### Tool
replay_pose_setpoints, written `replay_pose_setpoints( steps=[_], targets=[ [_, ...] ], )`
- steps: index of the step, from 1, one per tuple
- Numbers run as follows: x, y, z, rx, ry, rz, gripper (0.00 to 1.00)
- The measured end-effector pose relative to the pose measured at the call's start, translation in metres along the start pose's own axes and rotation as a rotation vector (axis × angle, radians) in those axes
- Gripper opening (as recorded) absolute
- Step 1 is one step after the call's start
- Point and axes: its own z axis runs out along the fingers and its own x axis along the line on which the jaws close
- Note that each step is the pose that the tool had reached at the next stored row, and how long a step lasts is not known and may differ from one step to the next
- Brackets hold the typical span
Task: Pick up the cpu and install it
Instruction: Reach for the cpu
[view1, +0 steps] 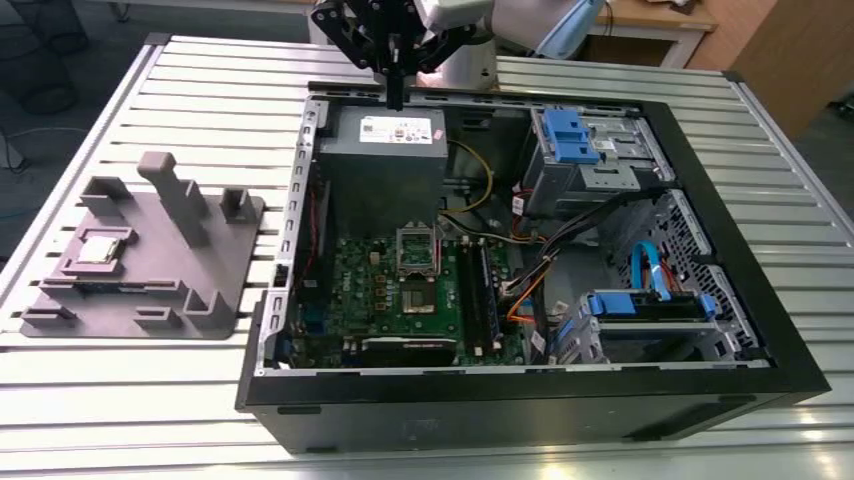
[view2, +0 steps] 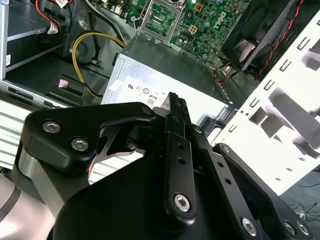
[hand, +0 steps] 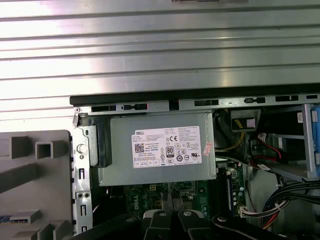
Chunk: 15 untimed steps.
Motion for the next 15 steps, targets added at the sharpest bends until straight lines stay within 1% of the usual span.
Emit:
replay_pose_setpoints(
  steps=[3,7,15],
  targets=[
    [0.0016,-0.0001,-0.0001,0.0001,0.0001,0.0,0.11],
    [0.0054,-0.0004,-0.0002,0.0001,0.0001,0.0,0.11],
    [0.0181,-0.0014,-0.0004,0.0,0.0,0.0,0.11]
  ],
)
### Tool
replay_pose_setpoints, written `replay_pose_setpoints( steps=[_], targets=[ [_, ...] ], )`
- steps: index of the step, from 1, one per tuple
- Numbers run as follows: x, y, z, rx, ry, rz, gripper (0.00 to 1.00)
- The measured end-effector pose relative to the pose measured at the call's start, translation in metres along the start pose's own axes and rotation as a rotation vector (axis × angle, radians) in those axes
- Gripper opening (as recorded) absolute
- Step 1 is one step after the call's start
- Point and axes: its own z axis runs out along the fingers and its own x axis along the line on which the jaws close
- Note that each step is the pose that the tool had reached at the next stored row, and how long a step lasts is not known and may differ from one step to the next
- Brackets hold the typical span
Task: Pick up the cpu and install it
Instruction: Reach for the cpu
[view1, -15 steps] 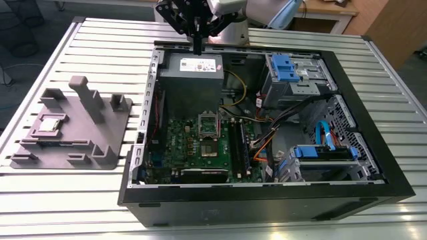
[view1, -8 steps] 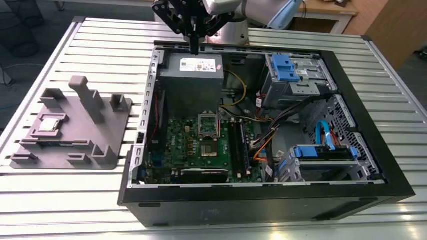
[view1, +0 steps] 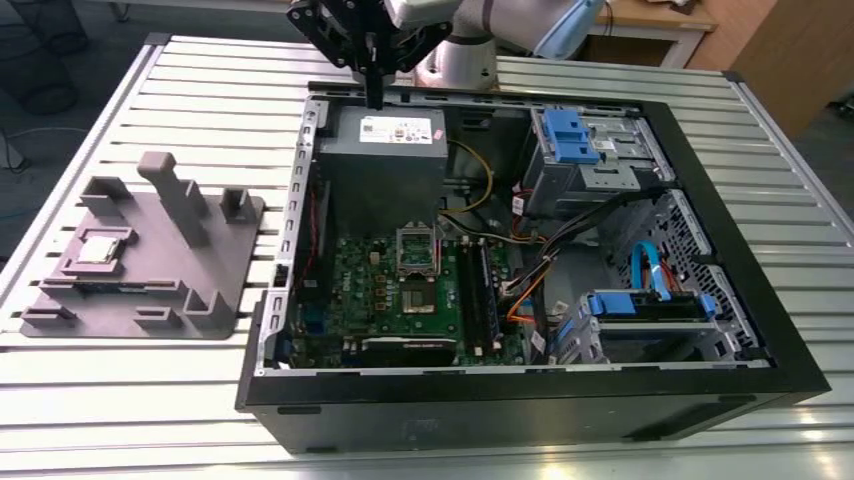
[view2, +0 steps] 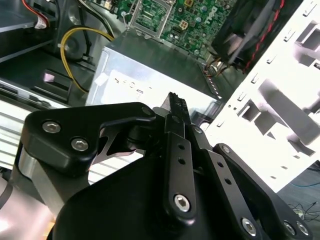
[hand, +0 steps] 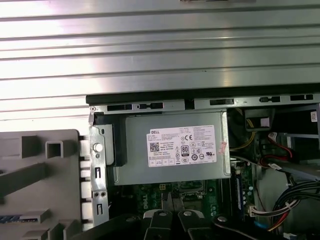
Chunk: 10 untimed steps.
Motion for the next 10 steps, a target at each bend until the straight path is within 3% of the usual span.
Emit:
replay_pose_setpoints(
  steps=[5,10],
  targets=[
    [0.007,-0.0005,-0.0001,0.0,0.0,0.0,0.11],
    [0.0092,-0.0007,-0.0002,0.0001,0.0001,0.0,0.11]
  ],
)
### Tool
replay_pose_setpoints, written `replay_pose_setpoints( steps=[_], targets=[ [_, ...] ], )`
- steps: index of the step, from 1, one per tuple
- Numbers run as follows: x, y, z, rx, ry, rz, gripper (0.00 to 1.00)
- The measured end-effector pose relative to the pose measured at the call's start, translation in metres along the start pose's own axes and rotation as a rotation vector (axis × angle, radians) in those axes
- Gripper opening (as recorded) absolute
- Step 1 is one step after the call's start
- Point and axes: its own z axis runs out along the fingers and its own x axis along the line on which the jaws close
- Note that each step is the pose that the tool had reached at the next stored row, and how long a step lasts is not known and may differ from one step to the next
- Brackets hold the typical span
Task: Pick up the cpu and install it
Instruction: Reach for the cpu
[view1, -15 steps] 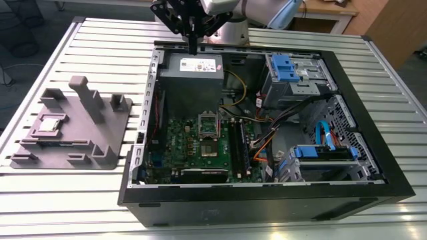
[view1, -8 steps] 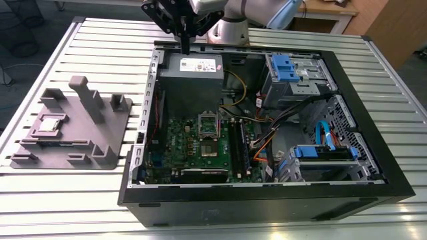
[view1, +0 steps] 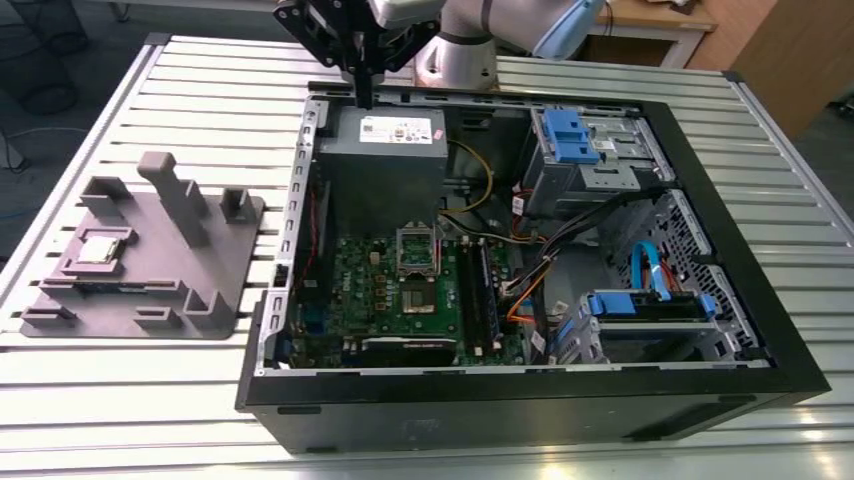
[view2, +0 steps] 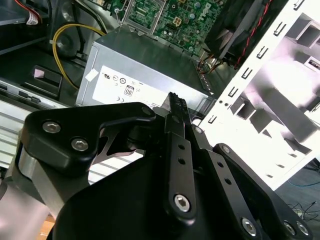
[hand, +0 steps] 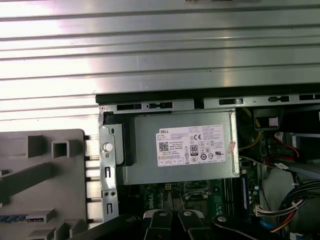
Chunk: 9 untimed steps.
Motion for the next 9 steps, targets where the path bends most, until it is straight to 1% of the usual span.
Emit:
replay_pose_setpoints(
  steps=[9],
  targets=[
    [0.0003,-0.0001,0.0,-0.0001,-0.0001,0.0,0.11]
  ],
)
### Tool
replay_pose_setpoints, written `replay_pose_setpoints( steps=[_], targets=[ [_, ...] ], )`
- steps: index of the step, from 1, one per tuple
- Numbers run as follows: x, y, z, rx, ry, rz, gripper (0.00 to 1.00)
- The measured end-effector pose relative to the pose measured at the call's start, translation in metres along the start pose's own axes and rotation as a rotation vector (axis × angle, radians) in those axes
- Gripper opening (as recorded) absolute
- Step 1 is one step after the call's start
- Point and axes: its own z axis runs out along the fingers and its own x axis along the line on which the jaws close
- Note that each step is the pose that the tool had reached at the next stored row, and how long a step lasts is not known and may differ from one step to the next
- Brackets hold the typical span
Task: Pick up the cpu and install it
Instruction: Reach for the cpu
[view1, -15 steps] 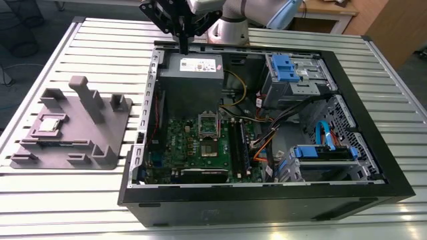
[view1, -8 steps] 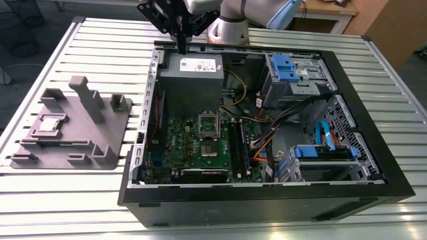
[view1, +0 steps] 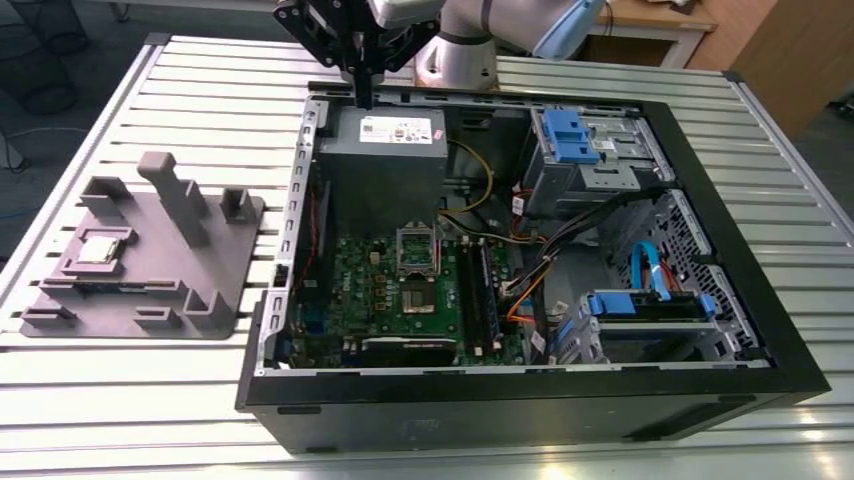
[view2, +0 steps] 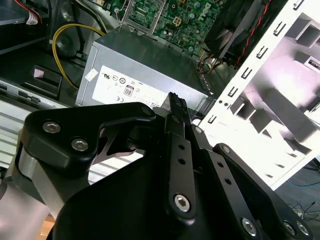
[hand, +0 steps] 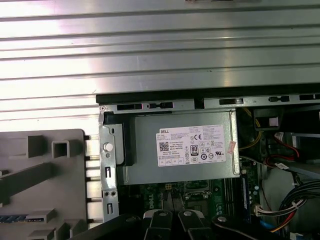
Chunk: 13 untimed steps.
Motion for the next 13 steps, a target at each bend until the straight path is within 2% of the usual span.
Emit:
replay_pose_setpoints(
  steps=[3,13],
  targets=[
    [0.0006,-0.0001,0.0,0.0,0.0,0.0,0.11],
    [0.0089,-0.0007,-0.0001,0.0,0.0,0.0,0.11]
  ],
)
